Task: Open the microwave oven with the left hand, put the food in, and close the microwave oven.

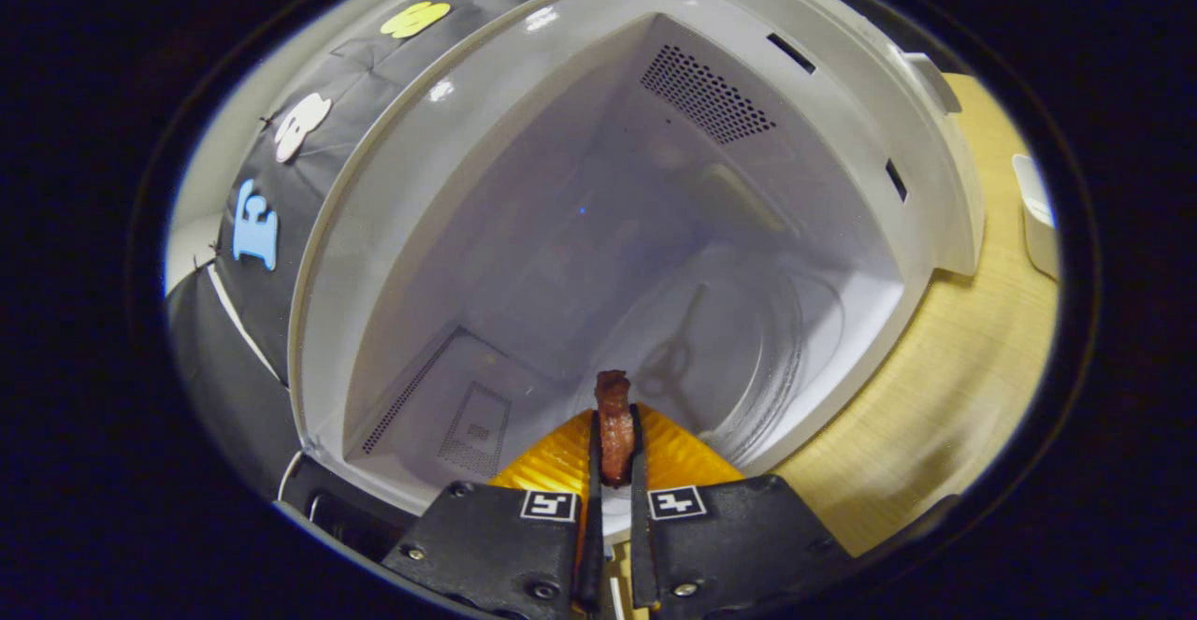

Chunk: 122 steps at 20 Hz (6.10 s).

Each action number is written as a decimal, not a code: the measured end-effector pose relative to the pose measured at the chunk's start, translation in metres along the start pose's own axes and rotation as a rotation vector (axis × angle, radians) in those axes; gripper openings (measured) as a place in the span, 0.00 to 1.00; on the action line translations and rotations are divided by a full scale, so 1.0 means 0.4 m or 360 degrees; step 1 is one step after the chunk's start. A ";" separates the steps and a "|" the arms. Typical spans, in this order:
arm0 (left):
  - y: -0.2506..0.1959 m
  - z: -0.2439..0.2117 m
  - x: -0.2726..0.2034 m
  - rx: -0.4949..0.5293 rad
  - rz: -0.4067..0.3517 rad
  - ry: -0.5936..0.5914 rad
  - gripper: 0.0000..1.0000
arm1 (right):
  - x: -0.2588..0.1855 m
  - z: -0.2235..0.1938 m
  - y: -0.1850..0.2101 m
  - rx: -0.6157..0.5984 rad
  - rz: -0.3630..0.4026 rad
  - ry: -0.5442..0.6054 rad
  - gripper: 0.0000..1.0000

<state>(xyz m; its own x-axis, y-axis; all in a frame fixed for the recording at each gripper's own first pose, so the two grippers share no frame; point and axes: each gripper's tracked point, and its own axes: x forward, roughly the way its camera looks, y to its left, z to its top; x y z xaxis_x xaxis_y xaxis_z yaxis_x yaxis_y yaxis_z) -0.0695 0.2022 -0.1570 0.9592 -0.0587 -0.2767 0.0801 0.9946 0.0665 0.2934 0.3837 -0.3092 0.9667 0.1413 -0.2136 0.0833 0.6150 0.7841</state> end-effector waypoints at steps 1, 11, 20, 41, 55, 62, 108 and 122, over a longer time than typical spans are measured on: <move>-0.006 0.002 0.005 -0.0015 -0.0010 0.0000 0.95 | 0.006 0.010 -0.006 -0.0046 -0.0016 -0.0033 0.16; 0.001 -0.001 0.011 0.0001 0.0002 0.0010 0.95 | 0.009 0.056 -0.083 -0.0520 -0.0218 -0.0098 0.43; -0.013 0.012 0.000 0.0033 0.0014 -0.0018 0.95 | -0.041 0.106 -0.096 -0.0751 -0.0231 -0.0150 0.89; 0.209 -0.077 0.036 -0.0084 0.0302 -0.0073 0.95 | -0.799 0.559 -0.096 -0.1303 -0.0192 -0.0044 1.00; 0.188 -0.298 0.126 -0.0179 0.0246 0.0118 0.00 | -0.982 0.613 -0.169 -0.1366 -0.0334 0.0028 1.00; 0.113 -0.289 0.146 -0.0169 0.0135 0.0116 0.00 | -0.988 0.619 -0.181 -0.1308 -0.0342 0.0039 1.00; -0.802 -0.011 0.682 -0.0093 -0.0484 -0.0072 0.00 | -0.889 0.911 -0.464 -0.1134 -0.0645 0.0031 1.00; -0.812 -0.009 0.719 -0.0104 -0.0410 -0.0068 0.00 | -0.885 0.911 -0.465 -0.1123 -0.0602 0.0066 1.00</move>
<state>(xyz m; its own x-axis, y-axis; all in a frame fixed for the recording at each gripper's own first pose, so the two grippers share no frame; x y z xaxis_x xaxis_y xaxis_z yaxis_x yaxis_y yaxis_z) 0.1795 -0.1374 -0.2616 0.9201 -0.3130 -0.2355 0.3068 0.9497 -0.0633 0.0240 -0.0634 -0.1672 0.8924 -0.1548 -0.4238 0.2176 0.9705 0.1038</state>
